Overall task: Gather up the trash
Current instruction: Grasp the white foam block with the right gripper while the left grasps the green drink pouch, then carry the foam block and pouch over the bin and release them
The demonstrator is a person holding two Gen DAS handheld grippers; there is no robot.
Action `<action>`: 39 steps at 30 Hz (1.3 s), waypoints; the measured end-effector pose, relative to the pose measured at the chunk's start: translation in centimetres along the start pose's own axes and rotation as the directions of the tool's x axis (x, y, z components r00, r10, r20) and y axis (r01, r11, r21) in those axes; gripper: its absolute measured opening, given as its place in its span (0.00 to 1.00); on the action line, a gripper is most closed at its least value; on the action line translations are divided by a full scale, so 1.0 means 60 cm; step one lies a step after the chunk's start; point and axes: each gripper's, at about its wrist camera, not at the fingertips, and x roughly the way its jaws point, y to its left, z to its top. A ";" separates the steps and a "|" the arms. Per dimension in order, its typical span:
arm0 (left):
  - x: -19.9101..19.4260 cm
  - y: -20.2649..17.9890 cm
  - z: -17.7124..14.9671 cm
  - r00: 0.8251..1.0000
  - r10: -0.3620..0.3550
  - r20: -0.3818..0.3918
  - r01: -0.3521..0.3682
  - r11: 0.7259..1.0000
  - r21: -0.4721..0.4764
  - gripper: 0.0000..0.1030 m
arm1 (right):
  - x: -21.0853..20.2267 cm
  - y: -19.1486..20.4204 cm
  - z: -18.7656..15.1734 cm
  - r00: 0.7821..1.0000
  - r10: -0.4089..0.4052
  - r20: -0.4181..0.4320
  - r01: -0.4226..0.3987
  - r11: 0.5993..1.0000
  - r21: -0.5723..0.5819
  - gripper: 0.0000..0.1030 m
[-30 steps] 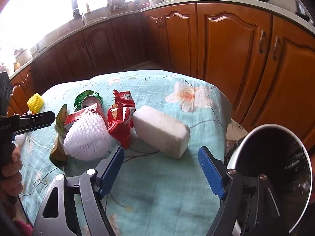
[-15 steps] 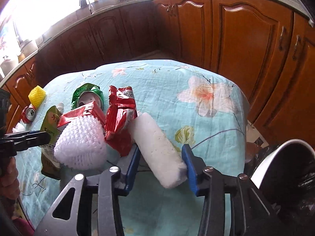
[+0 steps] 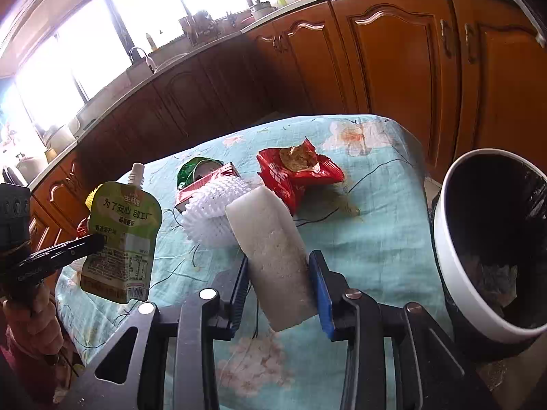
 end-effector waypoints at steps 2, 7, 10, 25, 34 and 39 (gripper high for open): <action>-0.013 -0.011 -0.003 1.000 -0.027 0.015 0.027 1.000 0.013 0.00 | -0.011 -0.002 -0.007 1.000 -0.006 0.020 0.006 1.000 0.027 0.34; -0.020 -0.053 -0.009 0.994 -0.106 0.015 0.104 0.992 0.070 0.00 | -0.039 -0.018 -0.026 0.999 -0.009 0.053 0.004 0.995 0.099 0.34; 0.000 -0.077 -0.005 0.990 -0.142 0.004 0.141 0.985 0.100 0.00 | -0.055 -0.031 -0.034 0.997 -0.024 0.069 0.016 0.992 0.122 0.34; 0.124 -0.172 0.008 0.978 -0.193 -0.080 0.205 0.961 0.186 0.00 | -0.121 -0.095 -0.062 0.984 -0.127 0.122 0.099 0.972 0.214 0.34; 0.169 -0.221 0.021 0.975 -0.197 -0.103 0.216 0.952 0.217 0.00 | -0.156 -0.135 -0.066 0.974 -0.172 0.148 0.130 0.957 0.261 0.34; 0.192 -0.238 0.026 0.973 -0.197 -0.119 0.221 0.948 0.231 0.00 | -0.167 -0.156 -0.068 0.968 -0.197 0.155 0.148 0.947 0.286 0.34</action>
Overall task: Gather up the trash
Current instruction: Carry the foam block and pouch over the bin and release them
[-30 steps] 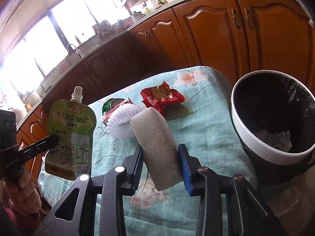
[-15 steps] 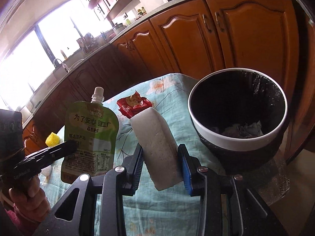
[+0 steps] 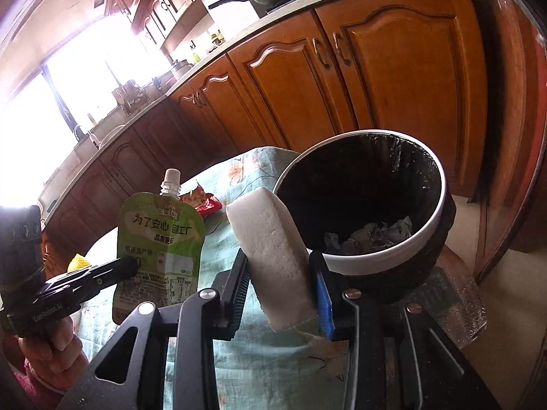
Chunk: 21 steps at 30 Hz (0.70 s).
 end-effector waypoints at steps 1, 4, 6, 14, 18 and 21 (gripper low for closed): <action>0.005 -0.002 0.002 1.000 -0.001 -0.002 0.001 1.000 0.003 0.00 | -0.002 -0.005 0.001 1.000 -0.005 0.004 0.005 1.000 0.004 0.34; 0.019 -0.009 0.010 1.000 -0.004 -0.007 0.004 1.000 0.011 0.00 | -0.008 -0.016 0.004 1.000 -0.014 0.012 0.014 1.000 0.018 0.34; 0.028 -0.015 0.017 1.000 -0.006 -0.009 0.006 1.000 0.016 0.00 | -0.011 -0.027 0.007 1.000 -0.023 0.019 0.022 0.999 0.029 0.34; 0.059 -0.038 0.047 1.000 -0.018 -0.013 0.019 0.999 0.044 0.00 | -0.012 -0.058 0.028 0.998 -0.057 0.033 0.055 0.997 0.050 0.34; 0.077 -0.042 0.072 0.999 -0.047 -0.010 0.047 0.999 0.025 0.00 | -0.009 -0.071 0.047 0.996 -0.078 0.039 0.076 0.996 0.049 0.34; 0.094 -0.049 0.090 0.999 -0.054 -0.004 0.054 0.998 0.023 0.00 | -0.005 -0.081 0.060 0.995 -0.091 0.041 0.089 0.995 0.055 0.34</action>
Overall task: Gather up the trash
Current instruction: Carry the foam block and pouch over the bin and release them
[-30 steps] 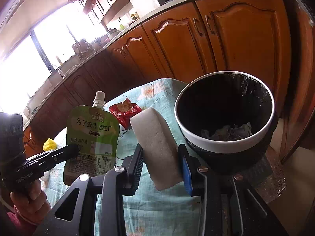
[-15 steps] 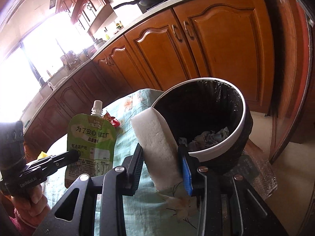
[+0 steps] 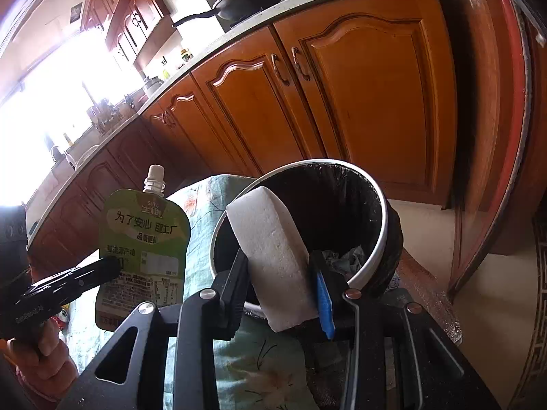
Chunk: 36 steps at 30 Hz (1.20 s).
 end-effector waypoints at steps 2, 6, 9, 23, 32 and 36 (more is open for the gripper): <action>0.014 -0.003 0.013 1.000 -0.003 0.001 0.003 1.000 -0.001 0.00 | 0.004 -0.005 0.010 1.000 -0.010 0.001 0.010 1.000 -0.002 0.35; 0.050 -0.010 0.039 1.000 0.000 -0.005 0.000 1.000 -0.009 0.00 | 0.017 -0.014 0.032 1.000 -0.030 -0.007 0.030 0.999 -0.014 0.35; 0.087 -0.008 0.055 1.000 0.004 -0.030 -0.005 1.000 -0.023 0.00 | 0.025 -0.022 0.046 0.999 -0.045 -0.012 0.045 0.999 -0.013 0.35; 0.221 0.006 0.090 0.989 0.028 -0.146 -0.040 0.996 -0.083 0.00 | 0.089 -0.056 0.065 0.993 -0.066 -0.093 0.067 0.998 0.007 0.37; 0.213 -0.007 0.071 0.990 0.045 -0.135 -0.055 0.996 -0.074 0.29 | 0.096 -0.067 0.064 0.993 -0.049 -0.107 0.053 0.998 0.032 0.58; 0.174 0.005 0.045 0.994 0.033 -0.102 -0.044 0.993 -0.109 0.34 | 0.079 -0.069 0.052 0.997 -0.020 -0.076 0.024 0.998 0.060 0.74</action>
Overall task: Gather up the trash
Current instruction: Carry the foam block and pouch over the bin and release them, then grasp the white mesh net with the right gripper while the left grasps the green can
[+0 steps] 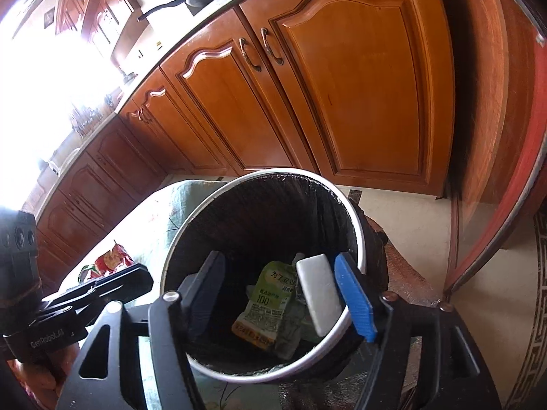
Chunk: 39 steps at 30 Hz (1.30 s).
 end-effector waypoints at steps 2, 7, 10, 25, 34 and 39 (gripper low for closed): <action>-0.024 0.011 -0.021 0.999 0.005 0.035 -0.005 1.000 -0.016 0.46 | -0.011 0.004 -0.013 0.999 0.028 0.017 -0.028 1.000 0.007 0.84; -0.084 0.042 -0.088 0.994 0.064 0.090 -0.060 0.997 -0.055 0.53 | -0.034 0.031 -0.057 0.998 0.046 0.043 -0.046 0.999 -0.005 0.87; -0.120 0.070 -0.129 0.991 0.079 0.105 -0.070 0.994 -0.089 0.53 | -0.041 0.055 -0.081 0.998 0.057 0.030 -0.057 0.998 -0.012 0.87; -0.304 0.205 -0.247 0.965 0.216 0.147 -0.176 0.953 -0.245 0.55 | -0.020 0.206 -0.152 0.980 0.191 -0.060 -0.197 0.974 -0.114 0.87; -0.361 0.277 -0.258 0.947 0.277 0.165 -0.209 0.916 -0.343 0.55 | 0.017 0.282 -0.175 0.967 0.222 -0.125 -0.240 0.958 -0.157 0.87; -0.381 0.315 -0.243 0.927 0.332 0.172 -0.253 0.895 -0.367 0.55 | 0.031 0.325 -0.176 0.956 0.259 -0.136 -0.280 0.946 -0.166 0.86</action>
